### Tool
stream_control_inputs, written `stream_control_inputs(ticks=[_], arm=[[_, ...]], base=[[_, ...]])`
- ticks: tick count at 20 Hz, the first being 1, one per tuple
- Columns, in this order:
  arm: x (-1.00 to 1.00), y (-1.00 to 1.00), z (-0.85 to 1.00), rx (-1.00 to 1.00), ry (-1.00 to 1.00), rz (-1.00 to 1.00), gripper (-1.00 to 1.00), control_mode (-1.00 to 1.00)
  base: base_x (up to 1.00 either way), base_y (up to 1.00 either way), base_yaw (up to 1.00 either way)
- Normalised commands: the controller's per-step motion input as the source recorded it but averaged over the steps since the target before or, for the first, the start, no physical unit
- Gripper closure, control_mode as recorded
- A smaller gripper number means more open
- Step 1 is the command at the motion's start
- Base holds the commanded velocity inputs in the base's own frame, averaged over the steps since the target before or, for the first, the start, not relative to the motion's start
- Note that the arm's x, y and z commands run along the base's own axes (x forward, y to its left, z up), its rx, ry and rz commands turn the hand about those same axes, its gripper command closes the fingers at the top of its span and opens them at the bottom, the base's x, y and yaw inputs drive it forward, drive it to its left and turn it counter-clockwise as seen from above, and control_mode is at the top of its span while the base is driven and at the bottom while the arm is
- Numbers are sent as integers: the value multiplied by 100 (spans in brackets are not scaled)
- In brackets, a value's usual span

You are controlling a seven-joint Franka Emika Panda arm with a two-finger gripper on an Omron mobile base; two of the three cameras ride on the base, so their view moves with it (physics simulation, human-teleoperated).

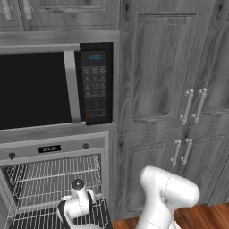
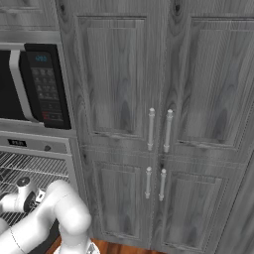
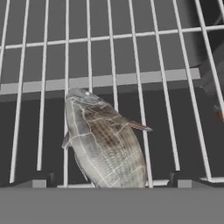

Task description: Take the fish from the oven and place it on the plate on the counter.

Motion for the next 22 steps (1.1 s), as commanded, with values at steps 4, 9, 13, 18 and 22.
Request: stream_control_inputs(ticks=[4, 9, 13, 18, 22], arm=[[0, 0, -22, -3, 1, 1, -100, -100], [0, 0, -23, 0, 2, 0, -100, -100], [17, 0, -9, 0, 0, 0, -100, -100], [38, 0, 3, -5, 0, 0, -100, -100], [3, -7, 6, -4, 3, 0, -100, -100]], base=[[0, 0, 0], [0, 0, 0], [0, 0, 0], [0, 0, 0], [0, 0, 0]])
